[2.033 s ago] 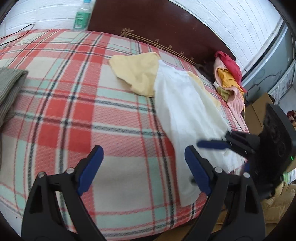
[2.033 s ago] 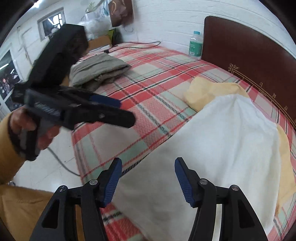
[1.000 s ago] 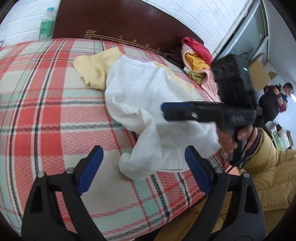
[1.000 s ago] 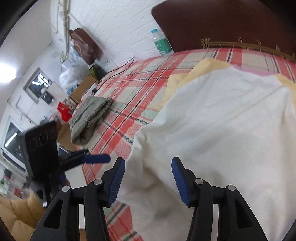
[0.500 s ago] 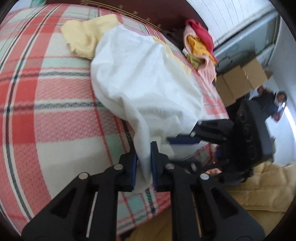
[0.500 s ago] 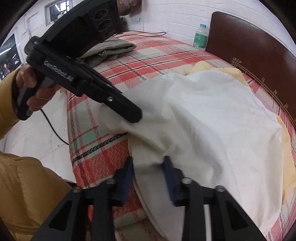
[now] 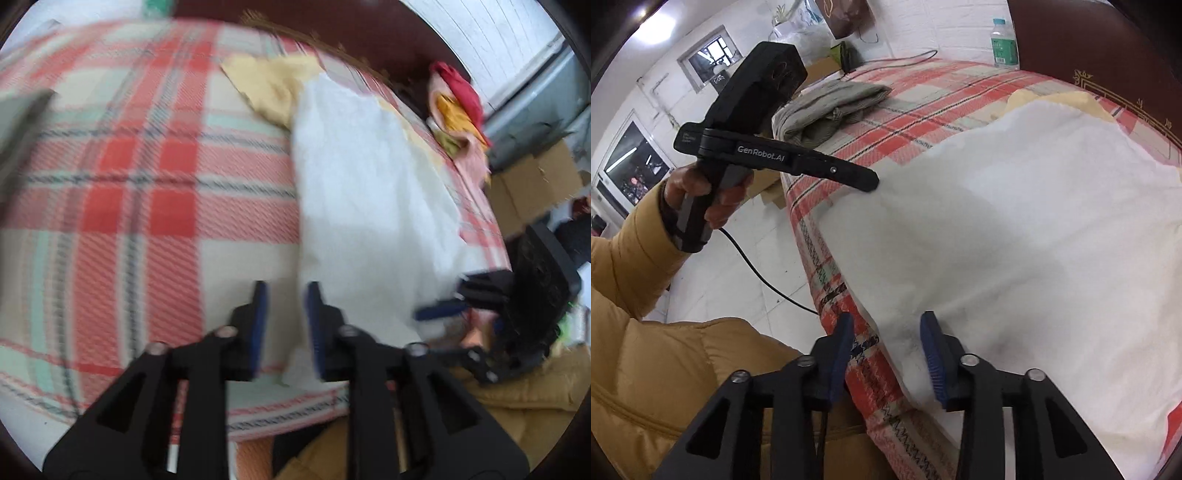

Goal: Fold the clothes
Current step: 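Grasp the yellow sleeve with the right gripper and fold it over the body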

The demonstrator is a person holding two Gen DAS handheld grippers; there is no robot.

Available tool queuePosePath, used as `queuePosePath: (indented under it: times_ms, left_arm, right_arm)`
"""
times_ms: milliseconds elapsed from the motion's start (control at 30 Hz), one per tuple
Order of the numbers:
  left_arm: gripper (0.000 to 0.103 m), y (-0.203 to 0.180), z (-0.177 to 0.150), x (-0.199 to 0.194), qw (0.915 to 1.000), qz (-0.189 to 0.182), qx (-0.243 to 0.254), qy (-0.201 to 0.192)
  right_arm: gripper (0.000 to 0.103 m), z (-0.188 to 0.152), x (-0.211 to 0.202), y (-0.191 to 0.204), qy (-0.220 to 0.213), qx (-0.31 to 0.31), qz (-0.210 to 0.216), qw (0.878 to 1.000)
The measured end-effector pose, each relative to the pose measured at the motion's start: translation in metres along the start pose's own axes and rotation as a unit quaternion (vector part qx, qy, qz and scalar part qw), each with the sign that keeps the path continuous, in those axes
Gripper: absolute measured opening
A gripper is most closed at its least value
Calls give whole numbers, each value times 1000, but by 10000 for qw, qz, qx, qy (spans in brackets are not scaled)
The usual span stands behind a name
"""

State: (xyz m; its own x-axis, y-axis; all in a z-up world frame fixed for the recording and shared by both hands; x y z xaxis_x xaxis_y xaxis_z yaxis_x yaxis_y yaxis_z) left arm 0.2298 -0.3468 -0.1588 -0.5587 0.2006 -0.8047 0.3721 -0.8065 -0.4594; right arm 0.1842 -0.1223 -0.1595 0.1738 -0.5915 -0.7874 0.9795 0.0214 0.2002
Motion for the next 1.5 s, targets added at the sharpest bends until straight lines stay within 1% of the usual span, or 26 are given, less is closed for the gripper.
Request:
queuePosePath:
  times_ms: [33,67,100,133,200,233,300,333,400,500,600,700,767,867,933,1000,1033,1100,1200,1267,1300,1367,1400,1433,1467,1500]
  left_arm:
    - [57,0,2,-9,9994,160,-11,-302]
    - [71,-7,1,-22,9981,113,92,-607]
    - [74,-13,1,-34,9956,65,196,-910]
    - [76,-21,1,-43,9942,-78,360,-1014]
    - [81,-54,-3,-45,9908,-355,877,-969]
    - [82,-72,-6,-37,9893,-394,1135,-827]
    - [82,-107,-13,-21,9838,-470,1646,-540]
    - [82,-124,-18,-8,9802,-605,1848,-376]
    - [82,-160,-28,20,9736,-812,2133,59]
    - [82,-211,-46,63,9597,-1061,2531,606]
    - [82,-253,-61,96,9495,-1179,2710,1057]
    - [82,-274,-70,120,9466,-1014,2740,1365]
    - [82,-277,-75,130,9460,-928,2696,1540]
    - [82,-277,-77,130,9490,-877,2679,1414]
    - [77,-273,-74,128,9532,-902,2531,1389]
    - [59,-267,-69,126,9582,-852,2377,1346]
    - [56,-264,-67,124,9606,-827,2299,1324]
    - [42,-257,-62,122,9653,-777,2139,1283]
    - [32,-251,-61,120,9693,-745,1993,1236]
    - [29,-249,-60,119,9706,-728,1949,1214]
    - [28,-248,-60,119,9711,-745,1909,1221]
    - [28,-248,-61,119,9709,-772,1898,1243]
    - [28,-248,-61,119,9710,-801,1875,1251]
    - [28,-247,-62,118,9706,-836,1875,1256]
    - [28,-247,-63,118,9708,-876,1843,1260]
    - [28,-246,-62,117,9711,-928,1788,1279]
  right_arm:
    - [41,-2,-11,-2,-185,38,29,9998]
    - [42,-3,-28,-9,-433,185,43,9989]
    - [43,-8,-46,-21,-669,424,-31,9969]
    - [43,-13,-64,-33,-905,662,-106,9936]
    - [45,-28,-99,-66,-1263,1248,-405,9833]
    - [49,-37,-115,-85,-1385,1574,-601,9759]
    - [52,-61,-140,-118,-1483,2200,-954,9594]
    - [53,-73,-152,-134,-1529,2495,-1104,9498]
    - [59,-94,-167,-156,-1613,2938,-1190,9346]
    - [59,-113,-182,-174,-1653,3289,-1326,9203]
    - [60,-117,-188,-183,-1726,3381,-1274,9163]
    - [66,-122,-194,-191,-1799,3473,-1223,9122]
    - [68,-123,-194,-199,-1849,3497,-1204,9105]
    - [70,-123,-184,-224,-1834,3613,-1184,9065]
    - [70,-117,-170,-241,-1732,3628,-1217,9075]
    - [70,-111,-157,-259,-1630,3642,-1249,9084]
    - [70,-107,-150,-267,-1570,3645,-1290,9088]
    - [70,-102,-141,-278,-1476,3640,-1503,9073]
    - [70,-97,-133,-287,-1693,3581,-1741,9016]
    - [70,-93,-129,-288,-1724,3497,-1875,9016]
    - [69,-91,-126,-289,-1737,3459,-1931,9016]
    - [52,-90,-124,-294,-1726,3465,-1882,9026]
    - [25,-91,-122,-299,-1707,3539,-1717,9034]
    - [4,-93,-120,-304,-1686,3623,-1540,9037]
    - [4,-96,-118,-308,-1671,3746,-1338,9021]
    - [4,-99,-120,-311,-1734,3809,-1273,8992]
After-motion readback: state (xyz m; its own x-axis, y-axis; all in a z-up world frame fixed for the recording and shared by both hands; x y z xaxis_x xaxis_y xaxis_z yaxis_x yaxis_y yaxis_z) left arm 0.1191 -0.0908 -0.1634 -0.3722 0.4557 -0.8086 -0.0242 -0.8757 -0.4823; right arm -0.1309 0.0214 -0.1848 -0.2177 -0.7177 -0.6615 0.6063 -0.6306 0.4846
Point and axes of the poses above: each gripper's, at about its wrist camera, not at the fingertips, and x roughly the way its jaws point, y to its left, z to its top, the point moved 2 cm from there along x, roughly the way its jaws point, and after that the axes turned 11 degrees about -x, right-handed, at the moved point
